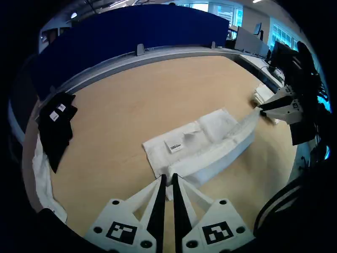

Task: Fold towel

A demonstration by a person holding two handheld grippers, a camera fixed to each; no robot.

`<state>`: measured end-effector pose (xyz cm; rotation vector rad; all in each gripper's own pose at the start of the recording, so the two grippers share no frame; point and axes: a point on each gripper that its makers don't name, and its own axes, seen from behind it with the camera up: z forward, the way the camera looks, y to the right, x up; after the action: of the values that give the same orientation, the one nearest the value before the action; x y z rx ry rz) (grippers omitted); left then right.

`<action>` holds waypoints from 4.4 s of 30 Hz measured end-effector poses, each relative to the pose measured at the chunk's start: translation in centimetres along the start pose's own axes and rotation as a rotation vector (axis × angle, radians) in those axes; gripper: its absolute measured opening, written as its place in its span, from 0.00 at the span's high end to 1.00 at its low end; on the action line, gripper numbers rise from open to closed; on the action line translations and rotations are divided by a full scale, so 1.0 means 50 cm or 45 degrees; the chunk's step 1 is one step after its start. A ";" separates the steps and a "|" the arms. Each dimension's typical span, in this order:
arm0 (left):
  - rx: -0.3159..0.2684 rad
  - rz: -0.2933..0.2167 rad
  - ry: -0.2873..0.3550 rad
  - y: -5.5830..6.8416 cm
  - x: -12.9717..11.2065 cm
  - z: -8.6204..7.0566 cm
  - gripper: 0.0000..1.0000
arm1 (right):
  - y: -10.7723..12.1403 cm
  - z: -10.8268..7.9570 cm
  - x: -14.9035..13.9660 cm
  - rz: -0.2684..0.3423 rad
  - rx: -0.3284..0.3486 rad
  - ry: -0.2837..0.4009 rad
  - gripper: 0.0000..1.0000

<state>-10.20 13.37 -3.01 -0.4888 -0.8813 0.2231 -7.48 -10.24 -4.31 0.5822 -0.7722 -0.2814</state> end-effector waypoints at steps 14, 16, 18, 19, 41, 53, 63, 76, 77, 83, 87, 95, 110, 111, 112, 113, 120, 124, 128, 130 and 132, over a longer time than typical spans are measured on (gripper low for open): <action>0.002 0.013 -0.047 -0.019 -0.013 0.055 0.88 | 0.015 0.045 -0.014 0.013 0.003 -0.037 0.83; 0.011 0.024 -0.050 -0.023 -0.014 0.069 0.88 | 0.019 0.054 -0.016 0.016 0.001 -0.042 0.83; 0.019 0.031 -0.055 -0.027 -0.015 0.083 0.88 | 0.023 0.063 -0.019 0.020 -0.002 -0.048 0.83; 0.023 0.033 -0.059 -0.028 -0.016 0.090 0.88 | 0.025 0.068 -0.020 0.023 -0.003 -0.051 0.83; 0.107 -0.011 -0.076 -0.083 -0.023 0.166 0.55 | 0.064 0.155 -0.053 0.127 -0.070 -0.122 0.65; 0.156 -0.028 -0.057 -0.114 -0.018 0.144 0.24 | 0.094 0.145 -0.029 0.090 -0.140 -0.079 0.10; 0.177 -0.050 -0.047 -0.126 -0.020 0.128 0.24 | 0.097 0.142 -0.018 0.090 -0.155 -0.059 0.00; 0.174 -0.086 -0.042 -0.118 -0.034 0.100 0.24 | 0.080 0.116 -0.031 0.096 -0.151 -0.060 0.00; 0.174 -0.088 -0.042 -0.116 -0.036 0.097 0.24 | 0.078 0.112 -0.034 0.097 -0.150 -0.061 0.00; 0.175 -0.108 -0.045 -0.105 -0.061 0.071 0.24 | 0.059 0.088 -0.058 0.107 -0.149 -0.070 0.00; 0.175 -0.128 -0.049 -0.097 -0.079 0.057 0.24 | 0.047 0.071 -0.077 0.122 -0.149 -0.074 0.00; 0.195 -0.151 -0.051 -0.096 -0.106 0.043 0.24 | 0.039 0.052 -0.092 0.125 -0.144 -0.081 0.00; 0.292 -0.262 -0.033 -0.113 -0.171 -0.030 0.23 | -0.003 0.062 -0.101 -0.009 -0.019 -0.125 0.00; 0.300 -0.271 -0.034 -0.115 -0.178 -0.035 0.23 | -0.005 0.063 -0.102 -0.018 -0.012 -0.129 0.00; 0.308 -0.281 -0.034 -0.116 -0.184 -0.041 0.24 | -0.008 0.063 -0.103 -0.026 -0.004 -0.133 0.00; 0.317 -0.292 -0.035 -0.117 -0.192 -0.047 0.24 | -0.011 0.064 -0.104 -0.035 0.004 -0.137 0.00; 0.356 -0.356 -0.039 -0.124 -0.230 -0.075 0.24 | -0.019 0.068 -0.110 -0.061 0.031 -0.156 0.00; 0.371 -0.369 -0.038 -0.126 -0.243 -0.086 0.23 | -0.023 0.071 -0.120 -0.067 0.044 -0.171 0.03; 0.383 -0.379 -0.039 -0.125 -0.257 -0.098 0.23 | -0.029 0.073 -0.137 -0.072 0.063 -0.198 0.12; 0.388 -0.386 -0.041 -0.125 -0.264 -0.104 0.24 | -0.033 0.073 -0.148 -0.078 0.075 -0.215 0.17; 0.393 -0.393 -0.043 -0.125 -0.271 -0.110 0.24 | -0.037 0.073 -0.159 -0.084 0.086 -0.235 0.22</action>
<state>-14.42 1.03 -12.13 -0.0596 -0.9233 0.0815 -15.66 -9.65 -7.88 0.6525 -0.9445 -0.3743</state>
